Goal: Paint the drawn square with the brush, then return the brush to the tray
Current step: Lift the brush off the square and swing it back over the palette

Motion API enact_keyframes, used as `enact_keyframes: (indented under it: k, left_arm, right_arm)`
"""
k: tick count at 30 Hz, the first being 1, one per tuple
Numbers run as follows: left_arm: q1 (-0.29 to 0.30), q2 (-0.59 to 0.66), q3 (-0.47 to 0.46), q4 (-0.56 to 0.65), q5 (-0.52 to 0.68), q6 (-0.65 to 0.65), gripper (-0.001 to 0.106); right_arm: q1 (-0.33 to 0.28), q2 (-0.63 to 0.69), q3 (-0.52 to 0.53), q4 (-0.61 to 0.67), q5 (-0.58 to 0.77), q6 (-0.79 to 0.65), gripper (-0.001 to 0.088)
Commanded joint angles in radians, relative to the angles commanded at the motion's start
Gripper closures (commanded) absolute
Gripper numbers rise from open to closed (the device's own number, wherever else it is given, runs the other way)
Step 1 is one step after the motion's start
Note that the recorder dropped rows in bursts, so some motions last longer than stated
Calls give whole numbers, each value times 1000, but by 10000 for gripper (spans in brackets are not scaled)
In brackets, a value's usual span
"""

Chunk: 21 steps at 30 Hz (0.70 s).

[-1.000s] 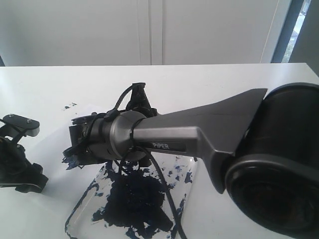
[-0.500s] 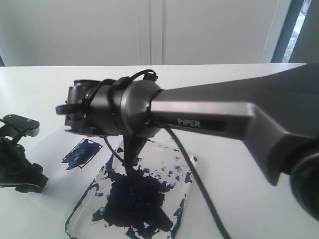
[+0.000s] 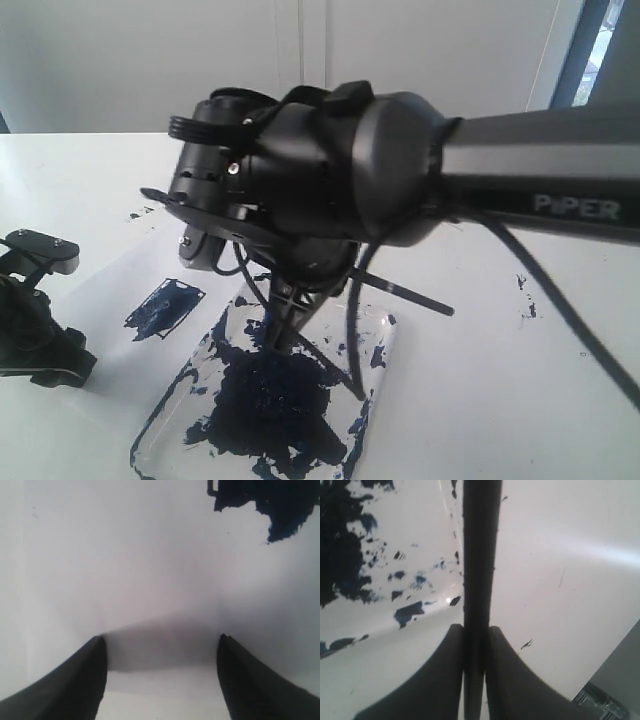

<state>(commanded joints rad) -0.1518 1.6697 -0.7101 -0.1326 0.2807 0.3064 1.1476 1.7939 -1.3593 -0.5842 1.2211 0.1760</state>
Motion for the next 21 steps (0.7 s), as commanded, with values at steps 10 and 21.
enact_keyframes:
  k: [10, 21]
  left_arm:
    - [0, 0, 0, 0, -2, 0, 383]
    - [0, 0, 0, 0, -4, 0, 383]
  right_arm:
    - [0, -119, 298, 58, -48, 97, 868]
    - [0, -120, 485, 154, -204, 116, 868]
